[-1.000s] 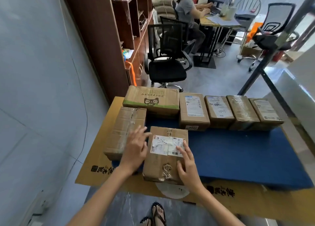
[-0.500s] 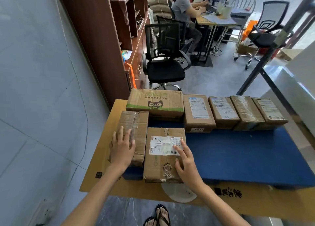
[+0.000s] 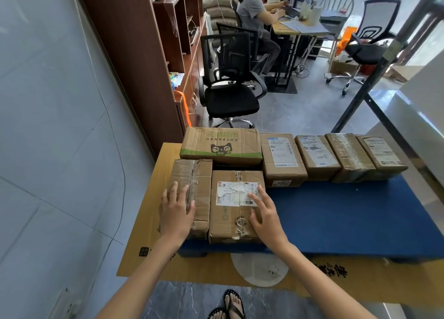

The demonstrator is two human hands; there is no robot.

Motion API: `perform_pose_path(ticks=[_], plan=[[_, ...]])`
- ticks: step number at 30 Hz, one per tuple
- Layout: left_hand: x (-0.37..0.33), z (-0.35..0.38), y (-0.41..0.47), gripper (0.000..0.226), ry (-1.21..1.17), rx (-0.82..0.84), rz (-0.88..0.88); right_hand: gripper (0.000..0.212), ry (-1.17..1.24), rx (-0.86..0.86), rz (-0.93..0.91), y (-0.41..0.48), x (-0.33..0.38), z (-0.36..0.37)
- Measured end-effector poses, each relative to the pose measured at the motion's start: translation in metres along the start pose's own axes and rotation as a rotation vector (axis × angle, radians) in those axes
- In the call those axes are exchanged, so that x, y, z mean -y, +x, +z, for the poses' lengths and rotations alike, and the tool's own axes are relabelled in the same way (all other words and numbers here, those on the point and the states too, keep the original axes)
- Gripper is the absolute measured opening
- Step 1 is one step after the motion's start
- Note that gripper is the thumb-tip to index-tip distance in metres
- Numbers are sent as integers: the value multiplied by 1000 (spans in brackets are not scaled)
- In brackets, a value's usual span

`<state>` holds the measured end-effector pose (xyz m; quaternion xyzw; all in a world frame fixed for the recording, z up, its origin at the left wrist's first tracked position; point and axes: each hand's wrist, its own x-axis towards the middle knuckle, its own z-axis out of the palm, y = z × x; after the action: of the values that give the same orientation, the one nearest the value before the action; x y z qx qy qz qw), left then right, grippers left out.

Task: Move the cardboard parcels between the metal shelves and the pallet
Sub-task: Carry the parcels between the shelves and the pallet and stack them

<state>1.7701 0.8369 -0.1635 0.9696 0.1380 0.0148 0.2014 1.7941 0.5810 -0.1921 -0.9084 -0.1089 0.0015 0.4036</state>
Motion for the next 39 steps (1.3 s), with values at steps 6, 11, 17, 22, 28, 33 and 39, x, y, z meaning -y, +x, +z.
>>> perform_pose_path(ticks=[6, 11, 17, 22, 28, 33, 39], plan=[[-3, -1, 0, 52, -10, -5, -5, 45, -160, -57, -45, 11, 3, -5], [-4, -1, -2, 51, -35, -7, -16, 43, -247, -145, -49, 17, 5, -5], [-4, -4, -3, 49, -104, 10, -10, 41, -298, -206, -50, 19, 8, -3], [3, -13, 1, 49, -203, 27, -5, 38, -310, -217, -62, 17, 13, -7], [-15, -33, 16, 46, -123, -33, 195, 34, -290, -271, -55, 12, 24, -24], [-69, -39, 26, 47, -74, 17, 513, 40, -285, -393, 57, -20, 35, -49], [-144, -17, -2, 46, -90, 157, 869, 44, -324, -613, 335, -106, 31, -88]])
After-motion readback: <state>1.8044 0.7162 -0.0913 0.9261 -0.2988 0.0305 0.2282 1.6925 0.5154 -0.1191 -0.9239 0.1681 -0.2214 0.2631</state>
